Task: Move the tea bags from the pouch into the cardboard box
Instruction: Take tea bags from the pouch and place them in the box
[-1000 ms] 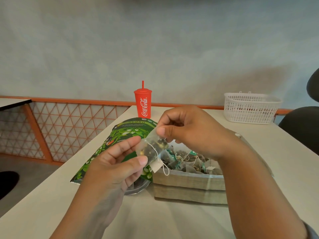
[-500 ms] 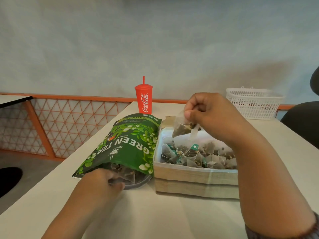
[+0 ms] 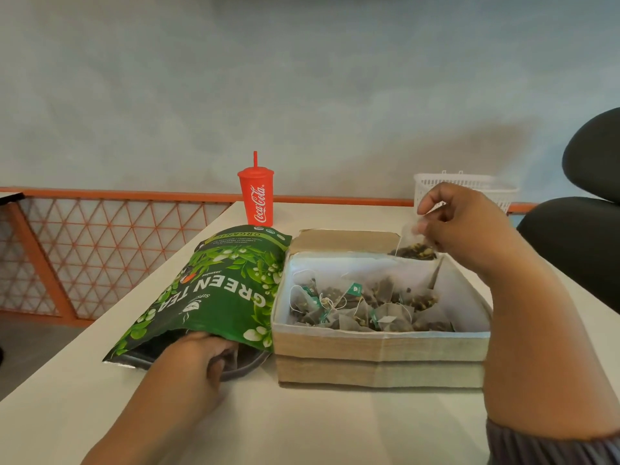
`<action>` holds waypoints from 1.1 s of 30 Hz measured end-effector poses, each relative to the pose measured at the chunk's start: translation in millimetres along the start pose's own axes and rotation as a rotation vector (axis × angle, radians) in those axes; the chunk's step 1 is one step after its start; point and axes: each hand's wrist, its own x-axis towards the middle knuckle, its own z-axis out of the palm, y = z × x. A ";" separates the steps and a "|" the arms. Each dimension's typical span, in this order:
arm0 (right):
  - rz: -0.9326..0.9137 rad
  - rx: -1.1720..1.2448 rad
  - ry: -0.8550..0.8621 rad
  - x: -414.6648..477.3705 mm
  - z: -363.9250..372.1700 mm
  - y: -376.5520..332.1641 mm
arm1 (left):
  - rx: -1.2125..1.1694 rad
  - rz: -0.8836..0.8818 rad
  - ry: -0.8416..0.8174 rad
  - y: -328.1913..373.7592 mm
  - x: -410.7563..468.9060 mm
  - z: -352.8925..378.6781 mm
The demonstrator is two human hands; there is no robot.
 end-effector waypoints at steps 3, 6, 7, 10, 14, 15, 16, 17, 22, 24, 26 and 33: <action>0.075 -0.073 0.003 4.0 0.4 14.2 | -0.053 0.021 0.069 -1.4 -1.7 -4.0; 0.169 -0.170 -0.022 7.0 2.7 23.4 | -0.199 -0.047 0.050 1.7 -3.5 -8.3; 0.186 -0.184 -0.036 7.6 2.7 25.0 | -0.225 -0.052 0.031 4.1 -5.7 -9.8; 0.167 -0.151 -0.054 7.3 0.4 20.8 | -0.294 -0.005 0.007 16.2 -10.5 -22.1; 0.064 0.032 -0.126 -0.1 1.5 -1.8 | -0.443 0.072 0.099 37.2 -9.8 -39.5; 0.028 0.077 -0.160 -3.8 3.4 -10.3 | -0.509 0.059 0.114 43.0 -8.8 -42.5; -0.010 0.127 -0.203 -8.1 5.5 -19.1 | -0.583 0.044 0.136 49.2 -7.5 -44.9; -0.048 0.177 -0.258 -12.8 7.6 -28.4 | -0.666 0.034 0.169 55.5 -6.7 -46.7; -0.297 0.159 -0.646 -33.7 17.6 -66.3 | -0.985 -0.061 0.325 86.3 -3.3 -56.2; -0.352 0.160 -0.735 -38.3 22.7 -74.8 | -1.025 -0.062 0.354 91.8 -2.1 -54.8; -0.384 0.163 -0.749 -40.4 28.2 -79.5 | -1.068 -0.070 0.386 95.8 -1.1 -53.0; -0.397 0.165 -0.684 -42.5 36.6 -86.3 | -1.190 -0.099 0.420 99.9 -2.7 -48.6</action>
